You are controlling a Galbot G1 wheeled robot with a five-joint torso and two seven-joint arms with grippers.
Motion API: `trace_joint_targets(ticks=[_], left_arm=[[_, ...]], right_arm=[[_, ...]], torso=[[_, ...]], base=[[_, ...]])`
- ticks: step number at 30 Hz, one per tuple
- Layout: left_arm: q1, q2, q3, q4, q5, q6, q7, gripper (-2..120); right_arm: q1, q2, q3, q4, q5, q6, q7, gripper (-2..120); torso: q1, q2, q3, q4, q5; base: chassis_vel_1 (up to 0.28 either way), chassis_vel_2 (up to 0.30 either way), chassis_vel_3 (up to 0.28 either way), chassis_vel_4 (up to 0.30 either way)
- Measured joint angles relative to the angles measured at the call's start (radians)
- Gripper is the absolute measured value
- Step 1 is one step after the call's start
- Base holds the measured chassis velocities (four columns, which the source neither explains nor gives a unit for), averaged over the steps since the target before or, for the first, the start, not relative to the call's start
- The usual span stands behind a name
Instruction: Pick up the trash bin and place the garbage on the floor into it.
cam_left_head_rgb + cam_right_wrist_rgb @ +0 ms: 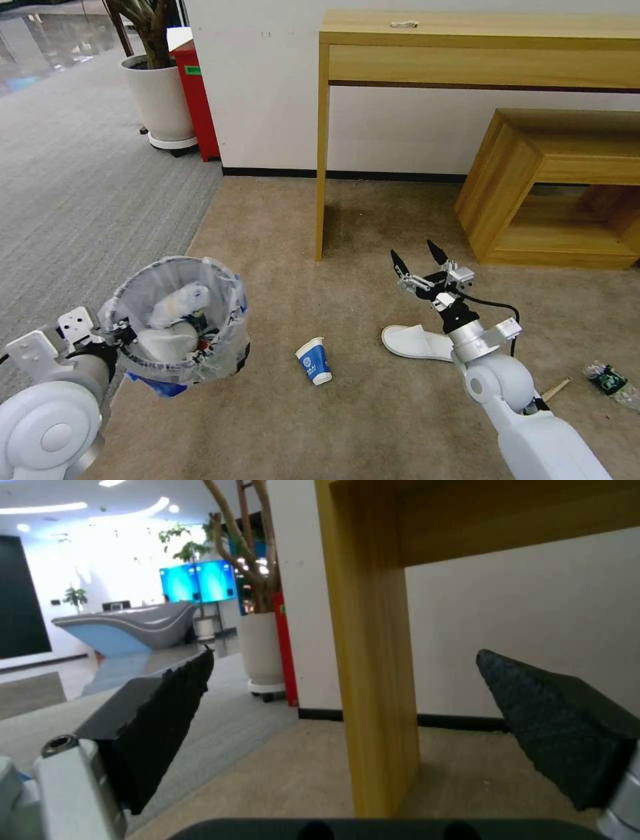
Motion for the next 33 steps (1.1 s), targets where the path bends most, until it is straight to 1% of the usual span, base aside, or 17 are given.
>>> trace_joint_targets(ticks=[9, 16, 23, 27, 29, 30, 31, 32, 33], left_arm=[[0.006, -0.008, -0.008, 0.004, 0.012, -0.009, 0.014, 1], [0.007, -0.013, -0.005, 0.001, 0.012, -0.011, 0.020, 1], [0.008, -0.018, 0.002, -0.004, 0.016, -0.013, 0.023, 1], [0.011, -0.020, 0.003, -0.008, 0.019, -0.014, 0.024, 1], [0.016, -0.021, 0.004, -0.015, 0.021, -0.014, 0.025, 1], [0.018, -0.022, 0.004, -0.018, 0.021, -0.014, 0.025, 1], [0.018, -0.022, 0.004, -0.018, 0.021, -0.014, 0.025, 1], [0.020, -0.023, 0.005, -0.023, 0.022, -0.014, 0.025, 1], [0.021, -0.023, 0.005, -0.027, 0.022, -0.014, 0.025, 1]], right_arm=[[-0.013, 0.009, -0.001, 0.006, -0.013, 0.007, -0.009, 100], [-0.025, 0.000, 0.011, 0.009, -0.013, 0.014, -0.015, 100], [-0.030, -0.010, 0.011, 0.009, -0.019, 0.024, -0.011, 100], [-0.026, -0.020, 0.007, 0.007, -0.048, 0.015, 0.014, 100], [-0.011, -0.042, 0.001, -0.005, -0.097, -0.022, 0.057, 100], [-0.004, -0.051, 0.000, -0.012, -0.117, -0.042, 0.068, 100], [-0.004, -0.051, 0.000, -0.012, -0.117, -0.042, 0.068, 100], [0.008, -0.068, -0.001, -0.027, -0.148, -0.080, 0.074, 100], [0.023, -0.087, -0.001, -0.039, -0.191, -0.154, 0.076, 100]], torso=[[0.000, 0.000, 0.000, 0.0000, 0.0001], [0.000, 0.000, 0.000, -0.0001, 0.0001], [0.000, 0.000, 0.000, 0.0000, 0.0003], [0.000, 0.000, 0.000, 0.0000, 0.0003], [0.000, 0.000, 0.000, -0.0001, 0.0003], [0.000, 0.000, 0.000, 0.0000, 0.0002], [0.000, 0.000, 0.000, 0.0000, 0.0002], [0.000, 0.000, 0.000, 0.0000, 0.0003], [0.000, 0.000, 0.000, 0.0000, 0.0004]], base=[[0.000, 0.000, 0.000, 0.000], [-0.012, 0.010, 0.014, -0.009], [-0.105, 0.101, 0.114, -0.088], [-0.107, 0.077, 0.090, -0.082], [-0.040, 0.013, 0.020, -0.023], [0.000, 0.000, 0.000, 0.000], [0.000, 0.000, 0.000, 0.000], [0.000, 0.000, 0.000, 0.000], [0.000, 0.000, 0.000, 0.000]])
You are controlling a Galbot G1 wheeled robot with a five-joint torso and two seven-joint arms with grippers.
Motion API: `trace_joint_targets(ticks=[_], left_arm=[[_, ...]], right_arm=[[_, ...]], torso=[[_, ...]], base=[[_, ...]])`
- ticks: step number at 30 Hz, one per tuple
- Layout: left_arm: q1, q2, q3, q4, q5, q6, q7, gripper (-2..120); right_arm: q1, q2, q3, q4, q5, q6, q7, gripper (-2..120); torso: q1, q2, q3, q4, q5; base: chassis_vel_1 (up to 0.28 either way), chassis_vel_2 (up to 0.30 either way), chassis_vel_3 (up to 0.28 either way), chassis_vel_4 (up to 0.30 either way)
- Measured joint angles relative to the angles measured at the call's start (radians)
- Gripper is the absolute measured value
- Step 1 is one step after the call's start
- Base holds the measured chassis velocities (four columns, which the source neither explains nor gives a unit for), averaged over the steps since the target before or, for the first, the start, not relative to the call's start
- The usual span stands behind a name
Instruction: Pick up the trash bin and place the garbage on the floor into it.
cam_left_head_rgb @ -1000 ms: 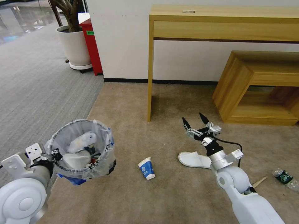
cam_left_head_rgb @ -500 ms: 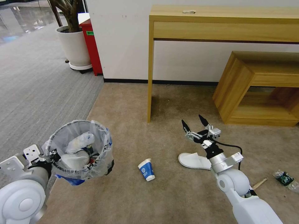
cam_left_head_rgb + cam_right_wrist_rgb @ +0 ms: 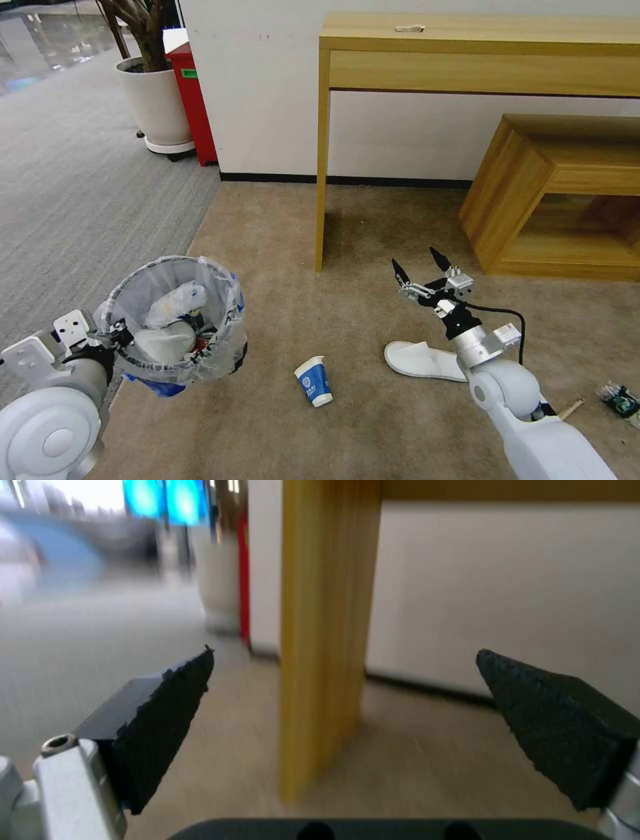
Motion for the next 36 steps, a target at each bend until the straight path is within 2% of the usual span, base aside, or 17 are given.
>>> trace_joint_targets(ticks=[1, 4, 5, 6, 7, 8, 10, 11, 13, 14, 15, 18, 25, 29, 36], left_arm=[[0.000, 0.000, 0.000, 0.000, 0.000, 0.000, 0.000, 1], [0.002, -0.001, 0.004, -0.005, 0.003, 0.000, 0.002, 1], [0.002, -0.001, 0.004, -0.005, 0.003, 0.000, 0.002, 1], [0.002, -0.003, 0.007, -0.006, 0.008, 0.000, 0.005, 1], [0.003, -0.006, 0.011, -0.006, 0.015, 0.000, 0.009, 1], [0.003, -0.006, 0.011, -0.006, 0.015, 0.000, 0.009, 1], [0.002, -0.010, 0.018, -0.005, 0.022, 0.000, 0.014, 1], [0.002, -0.010, 0.018, -0.005, 0.022, 0.000, 0.014, 1], [0.000, -0.015, 0.025, -0.001, 0.030, -0.001, 0.015, 1], [-0.001, -0.019, 0.030, 0.002, 0.037, -0.002, 0.017, 1], [-0.001, -0.019, 0.030, 0.002, 0.037, -0.002, 0.017, 1], [-0.004, -0.026, 0.034, 0.005, 0.045, -0.003, 0.020, 1], [-0.002, -0.028, 0.034, 0.004, 0.049, -0.004, 0.023, 1], [0.000, -0.030, 0.033, 0.003, 0.056, -0.004, 0.025, 1], [0.003, -0.032, 0.035, 0.002, 0.058, -0.004, 0.026, 1]], right_arm=[[0.000, 0.000, 0.000, 0.000, 0.000, 0.000, 0.000, 100], [0.030, -0.046, -0.004, -0.031, -0.127, -0.172, -0.001, 100], [0.030, -0.046, -0.004, -0.031, -0.127, -0.172, -0.001, 100], [0.042, -0.062, -0.008, -0.048, -0.176, -0.234, -0.019, 100], [0.059, -0.078, -0.010, -0.070, -0.216, -0.312, -0.070, 100], [0.059, -0.078, -0.010, -0.070, -0.216, -0.312, -0.070, 100], [0.095, -0.091, -0.008, -0.107, -0.264, -0.425, -0.183, 100], [0.095, -0.091, -0.008, -0.107, -0.264, -0.425, -0.183, 100], [0.132, -0.096, -0.007, -0.156, -0.304, -0.469, -0.285, 100], [0.159, -0.098, -0.010, -0.202, -0.333, -0.472, -0.347, 100], [0.159, -0.098, -0.010, -0.202, -0.333, -0.472, -0.347, 100], [0.216, -0.100, -0.026, -0.301, -0.405, -0.439, -0.453, 100], [0.280, -0.093, -0.038, -0.414, -0.520, -0.366, -0.574, 100], [0.344, -0.073, -0.043, -0.512, -0.666, -0.274, -0.701, 100], [0.396, -0.061, -0.048, -0.586, -0.717, -0.234, -0.746, 100]], torso=[[0.000, 0.000, 0.000, 0.0000, 0.0000], [0.000, 0.000, 0.000, -0.0001, -0.0001], [0.000, 0.000, 0.000, -0.0001, -0.0001], [0.000, 0.000, 0.000, -0.0001, 0.0000], [0.000, 0.000, 0.000, -0.0001, 0.0000], [0.000, 0.000, 0.000, -0.0001, 0.0000], [0.000, 0.000, 0.000, -0.0001, 0.0000], [0.000, 0.000, 0.000, -0.0001, 0.0000], [0.000, 0.000, 0.000, -0.0001, -0.0002], [0.000, 0.000, 0.000, 0.0000, -0.0002], [0.000, 0.000, 0.000, 0.0000, -0.0002], [0.000, 0.000, 0.000, -0.0001, 0.0000], [0.000, 0.000, 0.000, -0.0001, -0.0001], [0.000, 0.000, 0.000, -0.0001, -0.0001], [0.000, 0.000, 0.000, 0.0001, -0.0003]], base=[[0.000, 0.000, 0.000, 0.000], [0.000, 0.000, 0.000, 0.000], [0.000, 0.000, 0.000, 0.000], [0.000, 0.000, 0.000, 0.000], [0.000, 0.000, 0.000, 0.000], [0.000, 0.000, 0.000, 0.000], [0.000, 0.000, 0.000, 0.000], [0.000, 0.000, 0.000, 0.000], [0.000, 0.000, 0.000, 0.000], [0.000, 0.000, 0.000, 0.000], [0.000, 0.000, 0.000, 0.000], [0.000, 0.000, 0.000, 0.000], [0.000, 0.000, 0.000, 0.000], [0.000, 0.000, 0.000, 0.000], [0.000, 0.000, 0.000, 0.000]])
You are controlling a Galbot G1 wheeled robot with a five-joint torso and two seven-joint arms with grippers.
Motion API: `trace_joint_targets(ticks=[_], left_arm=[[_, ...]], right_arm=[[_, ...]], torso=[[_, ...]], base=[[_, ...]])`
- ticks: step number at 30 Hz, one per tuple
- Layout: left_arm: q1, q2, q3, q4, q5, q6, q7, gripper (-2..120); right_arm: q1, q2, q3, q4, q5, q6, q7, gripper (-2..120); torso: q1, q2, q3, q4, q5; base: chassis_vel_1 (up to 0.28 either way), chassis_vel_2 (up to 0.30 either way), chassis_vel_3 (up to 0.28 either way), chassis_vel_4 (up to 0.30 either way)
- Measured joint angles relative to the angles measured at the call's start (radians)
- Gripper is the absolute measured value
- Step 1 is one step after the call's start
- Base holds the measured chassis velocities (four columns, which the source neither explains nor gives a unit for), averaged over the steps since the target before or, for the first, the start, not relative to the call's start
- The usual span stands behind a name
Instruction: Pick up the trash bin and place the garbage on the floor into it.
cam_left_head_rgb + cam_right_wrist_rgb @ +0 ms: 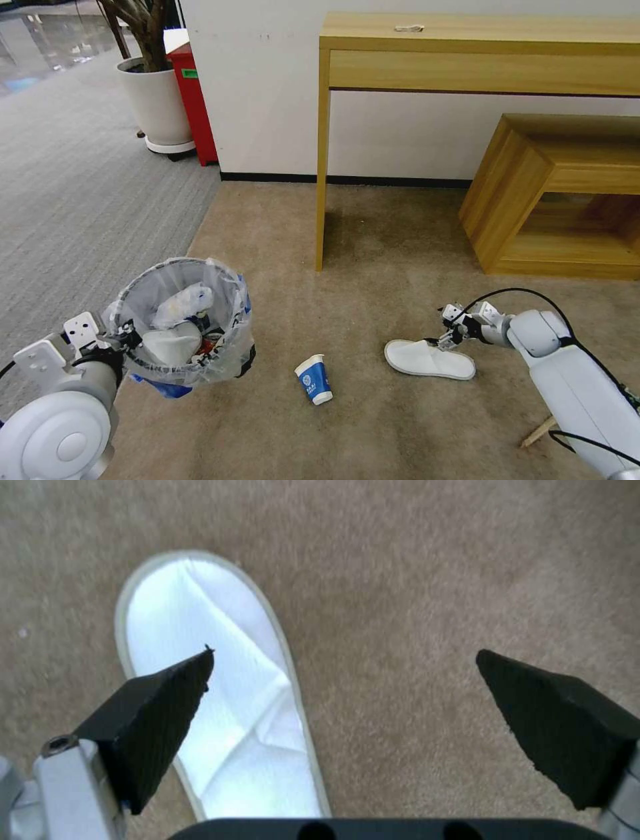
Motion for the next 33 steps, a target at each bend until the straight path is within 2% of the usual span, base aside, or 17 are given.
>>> trace_joint_targets(ticks=[2, 6, 33], left_arm=[[0.000, 0.001, 0.000, -0.001, 0.001, 0.000, 0.000, 1], [0.000, 0.002, 0.000, 0.000, 0.002, 0.000, 0.001, 1], [-0.014, 0.000, 0.013, 0.034, 0.018, -0.004, 0.021, 1]], right_arm=[[0.041, 0.011, -0.005, -0.075, -0.022, 0.027, -0.023, 100], [0.054, 0.019, -0.008, -0.105, -0.017, 0.047, -0.044, 100], [0.096, 0.091, -0.053, -0.231, -0.002, 0.142, -0.117, 100]], torso=[[0.000, 0.000, 0.000, -0.0001, 0.0001], [0.000, 0.000, 0.000, -0.0001, 0.0001], [0.000, 0.000, 0.000, -0.0002, 0.0000]], base=[[0.000, 0.000, 0.000, 0.000], [0.000, 0.000, 0.000, 0.000], [0.000, 0.000, 0.000, 0.000]])
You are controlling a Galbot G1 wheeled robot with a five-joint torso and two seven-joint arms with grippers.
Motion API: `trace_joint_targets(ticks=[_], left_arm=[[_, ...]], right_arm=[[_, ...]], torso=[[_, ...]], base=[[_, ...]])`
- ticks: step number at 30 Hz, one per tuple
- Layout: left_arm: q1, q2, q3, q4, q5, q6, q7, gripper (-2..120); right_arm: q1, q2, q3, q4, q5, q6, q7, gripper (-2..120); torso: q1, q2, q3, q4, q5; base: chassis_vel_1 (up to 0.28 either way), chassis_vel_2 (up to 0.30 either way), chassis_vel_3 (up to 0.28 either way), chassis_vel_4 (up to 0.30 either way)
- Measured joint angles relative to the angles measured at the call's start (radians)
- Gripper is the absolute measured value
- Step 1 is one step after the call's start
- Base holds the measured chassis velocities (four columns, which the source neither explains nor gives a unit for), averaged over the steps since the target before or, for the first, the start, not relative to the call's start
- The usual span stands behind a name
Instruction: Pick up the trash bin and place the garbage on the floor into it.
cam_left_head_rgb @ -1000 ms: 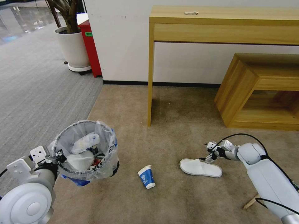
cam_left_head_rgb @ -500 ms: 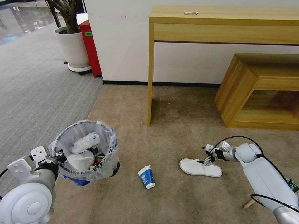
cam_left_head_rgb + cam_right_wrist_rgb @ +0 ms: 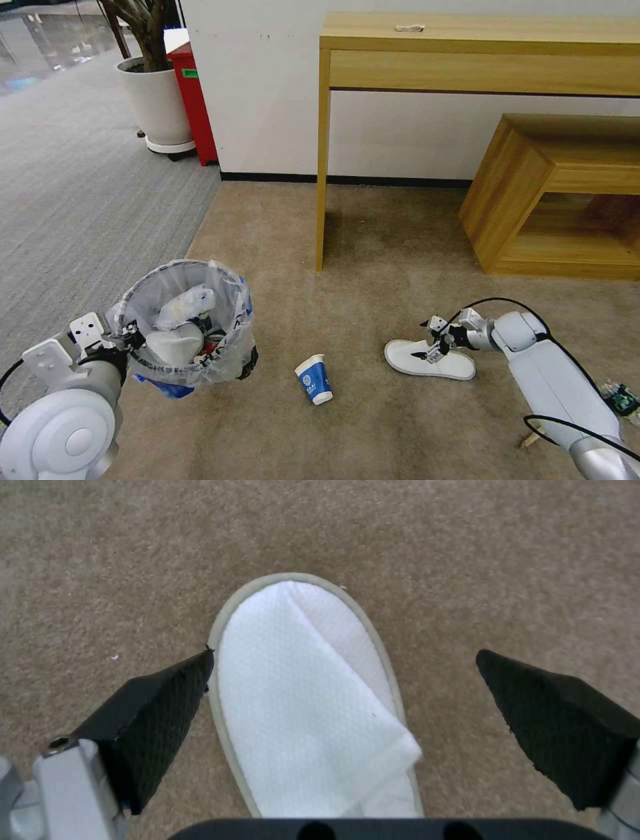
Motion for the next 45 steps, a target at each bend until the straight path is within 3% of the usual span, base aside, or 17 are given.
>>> trace_joint_targets(ticks=[11, 26, 33, 38, 41, 43, 45], left_arm=[[-0.005, 0.004, -0.003, 0.010, -0.001, -0.003, 0.006, 1], [-0.012, 0.001, 0.004, 0.014, 0.000, -0.005, 0.007, 1], [-0.008, -0.001, 0.004, 0.011, 0.000, -0.005, 0.008, 1], [-0.007, -0.002, 0.003, 0.010, 0.000, -0.006, 0.008, 1], [-0.007, -0.003, 0.004, 0.010, 0.000, -0.006, 0.008, 1], [-0.006, -0.003, 0.004, 0.009, 0.000, -0.006, 0.008, 1], [-0.006, -0.003, 0.004, 0.008, 0.000, -0.006, 0.008, 1]], right_arm=[[0.037, 0.065, -0.013, -0.090, -0.045, -0.002, 0.030, 100], [0.017, 0.049, -0.004, -0.100, -0.070, 0.001, 0.032, 100], [0.016, 0.053, 0.008, -0.109, -0.095, 0.010, 0.026, 86], [0.006, 0.052, 0.016, -0.107, -0.100, 0.017, 0.023, 62], [0.005, 0.051, 0.018, -0.106, -0.100, 0.019, 0.022, 55], [0.003, 0.048, 0.020, -0.103, -0.099, 0.022, 0.022, 42], [0.002, 0.047, 0.021, -0.102, -0.099, 0.022, 0.022, 41]], torso=[[0.000, 0.000, 0.000, 0.0001, 0.0001], [0.000, 0.000, 0.000, 0.0000, 0.0000], [0.000, 0.000, 0.000, 0.0001, 0.0003], [0.000, 0.000, 0.000, 0.0001, 0.0002], [0.000, 0.000, 0.000, 0.0000, 0.0001], [0.000, 0.000, 0.000, 0.0001, 0.0001], [0.000, 0.000, 0.000, 0.0001, 0.0001]], base=[[0.000, 0.000, 0.000, 0.000], [0.000, 0.000, 0.000, 0.000], [0.000, 0.000, 0.000, 0.000], [0.000, 0.000, 0.000, 0.000], [0.000, 0.000, 0.000, 0.000], [0.000, 0.000, 0.000, 0.000], [0.000, 0.000, 0.000, 0.000]])
